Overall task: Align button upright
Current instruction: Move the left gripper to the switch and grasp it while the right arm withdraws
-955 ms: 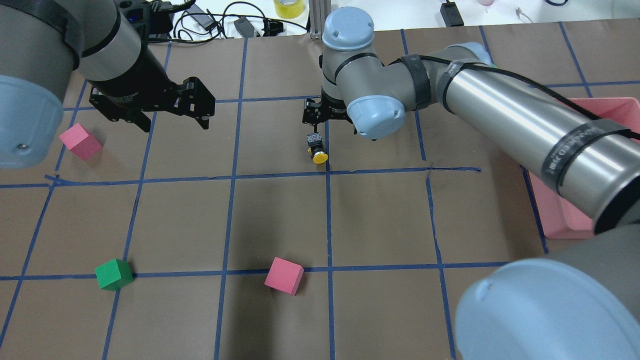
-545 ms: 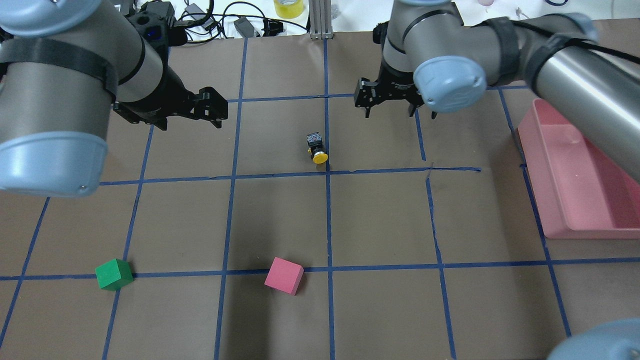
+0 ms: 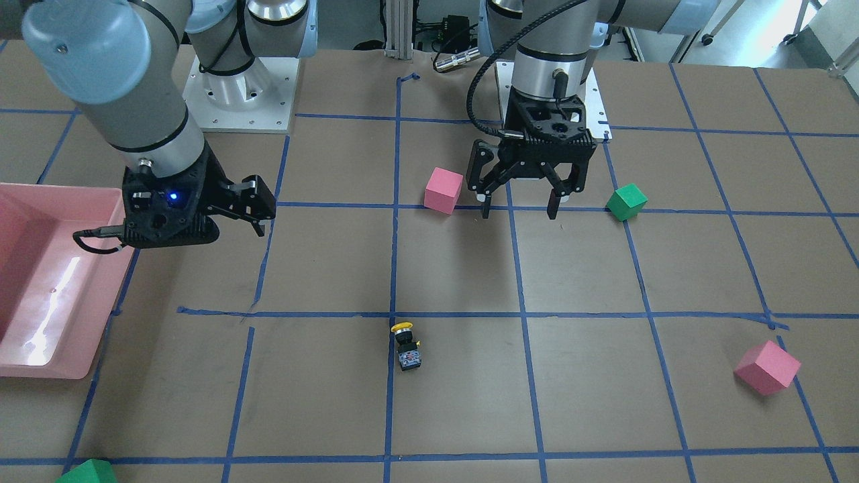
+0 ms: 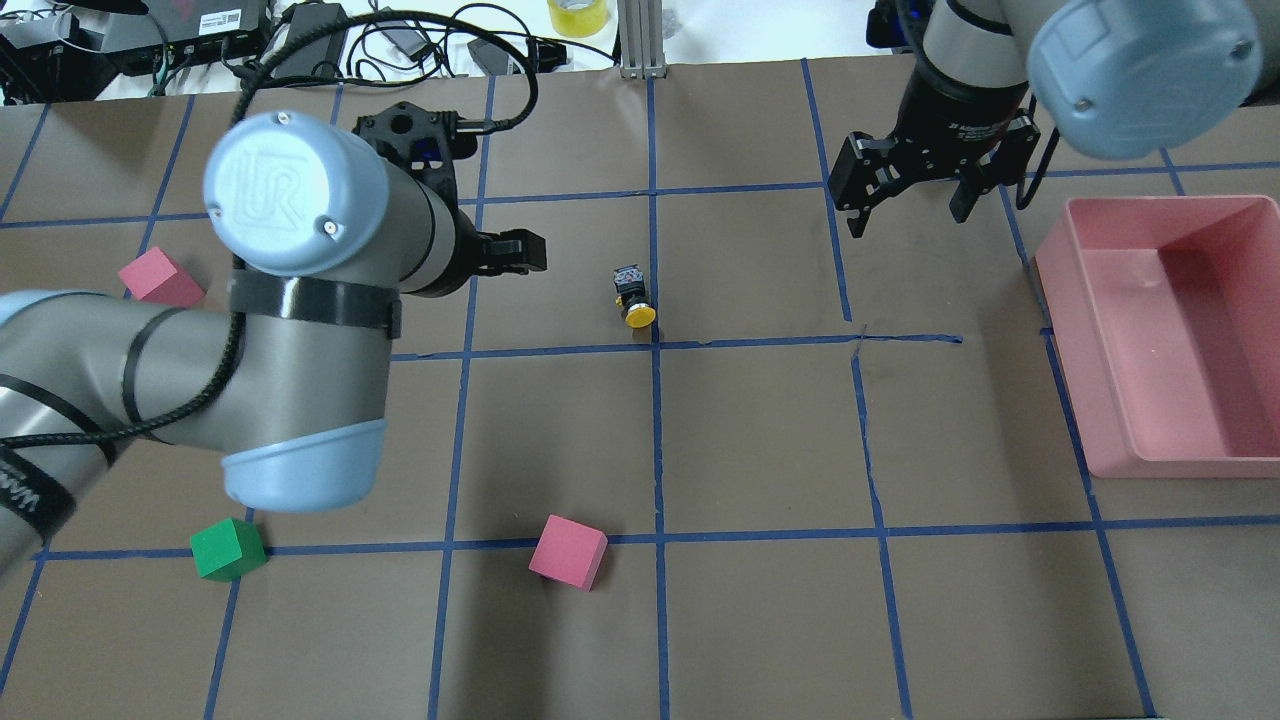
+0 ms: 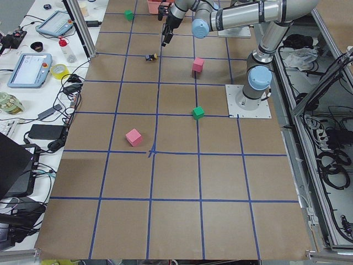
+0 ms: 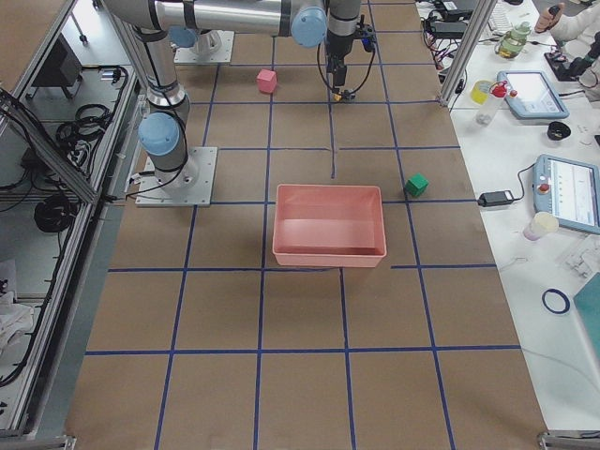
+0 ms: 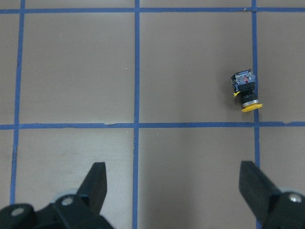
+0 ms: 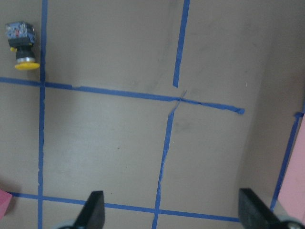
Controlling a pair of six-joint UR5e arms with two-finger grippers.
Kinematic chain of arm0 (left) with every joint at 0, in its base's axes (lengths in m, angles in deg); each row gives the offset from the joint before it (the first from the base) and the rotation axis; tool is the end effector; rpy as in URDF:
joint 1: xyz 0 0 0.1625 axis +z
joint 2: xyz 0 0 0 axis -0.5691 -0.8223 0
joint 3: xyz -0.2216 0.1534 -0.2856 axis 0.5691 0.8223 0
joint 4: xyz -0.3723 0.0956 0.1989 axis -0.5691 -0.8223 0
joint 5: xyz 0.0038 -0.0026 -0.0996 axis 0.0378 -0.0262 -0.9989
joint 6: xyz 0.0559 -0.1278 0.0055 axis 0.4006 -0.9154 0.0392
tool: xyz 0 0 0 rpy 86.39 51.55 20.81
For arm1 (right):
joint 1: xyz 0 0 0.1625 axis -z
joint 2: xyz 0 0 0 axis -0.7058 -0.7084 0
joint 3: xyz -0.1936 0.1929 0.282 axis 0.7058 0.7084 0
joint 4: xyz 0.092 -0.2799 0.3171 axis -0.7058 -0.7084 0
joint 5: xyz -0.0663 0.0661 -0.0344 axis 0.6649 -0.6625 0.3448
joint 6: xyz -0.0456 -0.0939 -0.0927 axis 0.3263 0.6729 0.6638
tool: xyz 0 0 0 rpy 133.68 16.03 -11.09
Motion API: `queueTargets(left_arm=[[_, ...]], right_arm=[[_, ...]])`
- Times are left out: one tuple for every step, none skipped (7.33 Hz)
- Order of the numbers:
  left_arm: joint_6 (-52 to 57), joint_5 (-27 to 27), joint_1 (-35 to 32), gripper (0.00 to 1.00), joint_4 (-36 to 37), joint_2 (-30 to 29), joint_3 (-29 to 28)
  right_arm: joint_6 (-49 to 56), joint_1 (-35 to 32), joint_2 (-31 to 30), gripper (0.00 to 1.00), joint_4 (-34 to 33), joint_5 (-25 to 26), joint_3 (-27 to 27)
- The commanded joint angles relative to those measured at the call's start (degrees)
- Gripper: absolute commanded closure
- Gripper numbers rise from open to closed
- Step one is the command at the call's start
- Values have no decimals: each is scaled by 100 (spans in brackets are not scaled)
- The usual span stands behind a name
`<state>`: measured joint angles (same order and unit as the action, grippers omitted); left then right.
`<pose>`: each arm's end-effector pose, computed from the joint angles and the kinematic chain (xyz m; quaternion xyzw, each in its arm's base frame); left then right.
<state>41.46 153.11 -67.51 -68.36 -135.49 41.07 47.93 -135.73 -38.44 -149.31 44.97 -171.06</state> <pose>-0.2280 -0.4794 0.3014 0.0043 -0.9701 0.2425 0.0098 0.1412 -0.5391 0.3865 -0.0687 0.9972 0.0303 0.0018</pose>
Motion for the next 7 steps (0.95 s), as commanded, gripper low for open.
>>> queueTargets(left_arm=[[-61,26,-212,0,1334,-467,501],[-86,69,-387,0,1528,-757,484],[-235,235,-545,0,1817,-1029,475],[-610,384,-695,0,2177,-1336,475],[-875,517,-827,0,2555,-1661,449],[-1234,579,-906,2,2672,-1961,414],[-1603,849,-1090,8,2690,-2207,257]], right_arm=[[112,14,-172,0,311,90,187],[112,-4,-172,0,275,20,214],[130,5,-163,0,31,72,170],[130,5,-155,0,-154,81,109],[121,5,-146,0,-173,72,91],[130,5,-128,0,-156,99,82],[121,5,-119,0,-173,73,82]])
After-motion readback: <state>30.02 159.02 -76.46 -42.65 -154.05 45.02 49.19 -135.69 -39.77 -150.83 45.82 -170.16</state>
